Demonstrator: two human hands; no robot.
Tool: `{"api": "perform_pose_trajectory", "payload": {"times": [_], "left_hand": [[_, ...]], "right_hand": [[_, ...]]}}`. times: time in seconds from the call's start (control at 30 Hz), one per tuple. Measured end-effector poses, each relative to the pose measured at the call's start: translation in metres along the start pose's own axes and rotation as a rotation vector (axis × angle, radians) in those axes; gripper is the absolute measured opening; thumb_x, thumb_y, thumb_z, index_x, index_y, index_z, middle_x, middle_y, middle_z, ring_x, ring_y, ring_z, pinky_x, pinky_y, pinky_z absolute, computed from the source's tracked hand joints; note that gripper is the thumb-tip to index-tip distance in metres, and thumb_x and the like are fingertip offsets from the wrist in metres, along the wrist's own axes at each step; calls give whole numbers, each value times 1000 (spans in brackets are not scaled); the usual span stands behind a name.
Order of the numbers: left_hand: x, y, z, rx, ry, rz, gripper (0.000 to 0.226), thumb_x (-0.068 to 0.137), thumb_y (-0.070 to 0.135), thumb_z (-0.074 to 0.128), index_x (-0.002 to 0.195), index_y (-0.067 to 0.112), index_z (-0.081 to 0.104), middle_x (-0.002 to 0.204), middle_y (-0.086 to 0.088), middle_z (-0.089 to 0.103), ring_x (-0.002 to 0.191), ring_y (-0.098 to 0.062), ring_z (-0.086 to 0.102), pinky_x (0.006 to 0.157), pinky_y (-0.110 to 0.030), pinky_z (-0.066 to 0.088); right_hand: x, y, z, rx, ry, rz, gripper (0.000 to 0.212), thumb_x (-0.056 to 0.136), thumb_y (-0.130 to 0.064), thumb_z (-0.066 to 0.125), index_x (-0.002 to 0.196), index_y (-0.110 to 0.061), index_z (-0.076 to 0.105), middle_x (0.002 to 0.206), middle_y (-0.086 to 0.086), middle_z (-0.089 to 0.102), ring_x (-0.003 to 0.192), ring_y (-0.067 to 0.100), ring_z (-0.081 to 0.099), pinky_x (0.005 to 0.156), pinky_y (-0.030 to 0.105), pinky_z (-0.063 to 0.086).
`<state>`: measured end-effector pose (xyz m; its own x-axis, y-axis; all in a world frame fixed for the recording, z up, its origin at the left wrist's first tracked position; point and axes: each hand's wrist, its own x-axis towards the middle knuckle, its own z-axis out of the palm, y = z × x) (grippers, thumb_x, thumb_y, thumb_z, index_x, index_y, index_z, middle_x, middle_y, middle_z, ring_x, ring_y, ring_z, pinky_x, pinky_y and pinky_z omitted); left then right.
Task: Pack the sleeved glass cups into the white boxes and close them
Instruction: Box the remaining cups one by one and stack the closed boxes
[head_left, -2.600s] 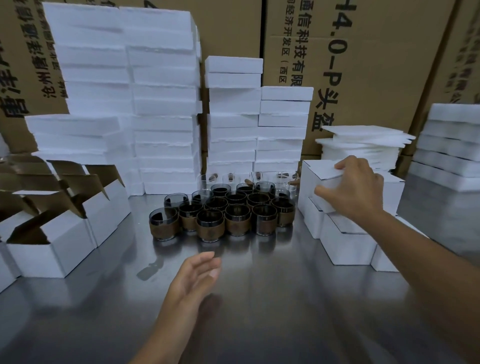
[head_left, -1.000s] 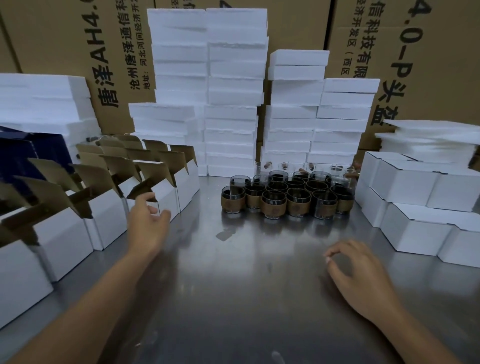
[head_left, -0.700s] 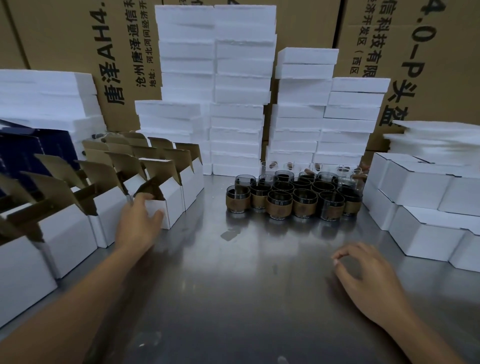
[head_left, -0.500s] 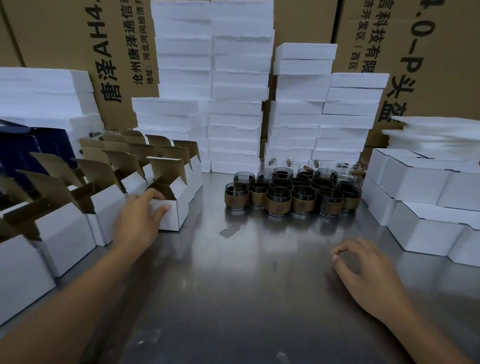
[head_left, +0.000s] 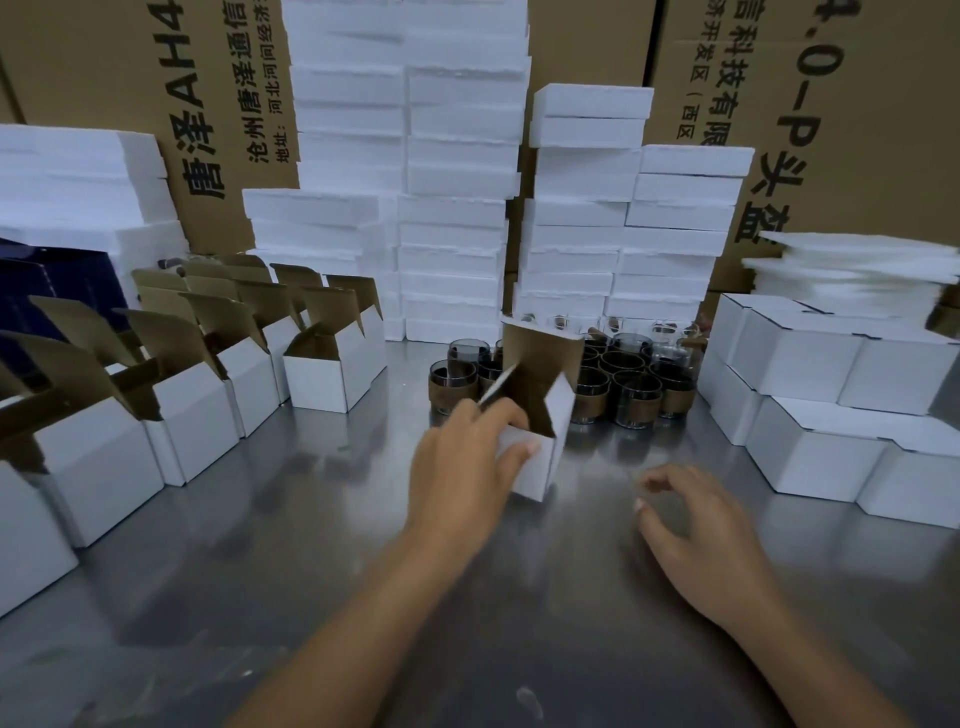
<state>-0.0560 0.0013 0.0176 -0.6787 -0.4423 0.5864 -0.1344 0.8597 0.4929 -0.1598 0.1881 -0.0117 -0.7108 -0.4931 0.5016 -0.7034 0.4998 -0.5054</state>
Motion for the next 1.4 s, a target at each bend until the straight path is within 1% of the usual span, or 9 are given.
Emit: {"api": "perform_pose_trajectory", "payload": {"times": [0.17,0.3,0.47,0.73,0.8,0.97,1.13,1.27,1.4], "left_hand": [[-11,17,16,83,-20,124,16,92,44,51,104,34,54,89,8,44,81,-18,50,68,-27,33],[-14,26,21,61,-23,205,17,92,41,54,103,29,58,85,8,42,74,-14,45,61,-22,28],[-13,31,29,18,-80,198,17,93,41,52,106,31,56,86,11,40,77,-8,41,64,-18,27],[-7,32,37,-105,-101,193,26,91,35,56,117,29,54,83,16,38,78,-4,43,67,-18,33],[-6,30,38,-213,-68,153,29,92,36,55,119,34,47,79,16,42,76,-5,46,64,-17,39],[19,7,42,-357,97,-34,21,92,27,54,102,40,41,79,8,52,78,-4,52,64,-21,47],[59,-24,59,-221,-92,-221,34,91,14,57,119,31,47,102,0,46,74,-10,53,83,-33,51],[79,-32,72,-220,-254,-287,54,92,11,57,138,33,41,117,-14,45,67,-12,48,90,-34,48],[85,-28,81,-192,-289,-280,46,92,18,58,134,33,45,128,-9,35,89,-15,47,94,-21,33]], "right_hand": [[-2,-1,2,155,-26,19,57,79,-27,72,128,-33,44,111,-17,52,108,0,49,87,21,34],[0,-4,7,296,-105,-11,81,74,-32,76,130,-56,24,124,-31,39,115,-11,41,88,12,33],[4,-3,10,308,-82,-45,71,79,-34,70,131,-55,27,129,-33,35,122,-6,40,96,17,33],[8,-1,13,316,-62,16,68,87,-31,63,144,-32,25,143,-10,39,129,8,41,104,31,38],[10,0,13,305,-61,41,68,88,-29,62,144,-30,25,145,-8,38,131,10,40,107,36,37],[11,2,12,286,-57,88,67,88,-32,61,143,-34,22,145,-9,37,132,12,37,108,37,34],[12,4,13,204,-52,69,73,87,-35,62,145,-34,17,147,-11,35,133,10,35,108,36,34],[13,9,15,130,-98,55,84,83,-45,63,146,-38,8,150,-13,29,135,9,31,109,34,32],[13,14,19,85,-101,41,88,80,-53,61,144,-42,3,151,-14,26,135,11,31,108,32,30]]}}
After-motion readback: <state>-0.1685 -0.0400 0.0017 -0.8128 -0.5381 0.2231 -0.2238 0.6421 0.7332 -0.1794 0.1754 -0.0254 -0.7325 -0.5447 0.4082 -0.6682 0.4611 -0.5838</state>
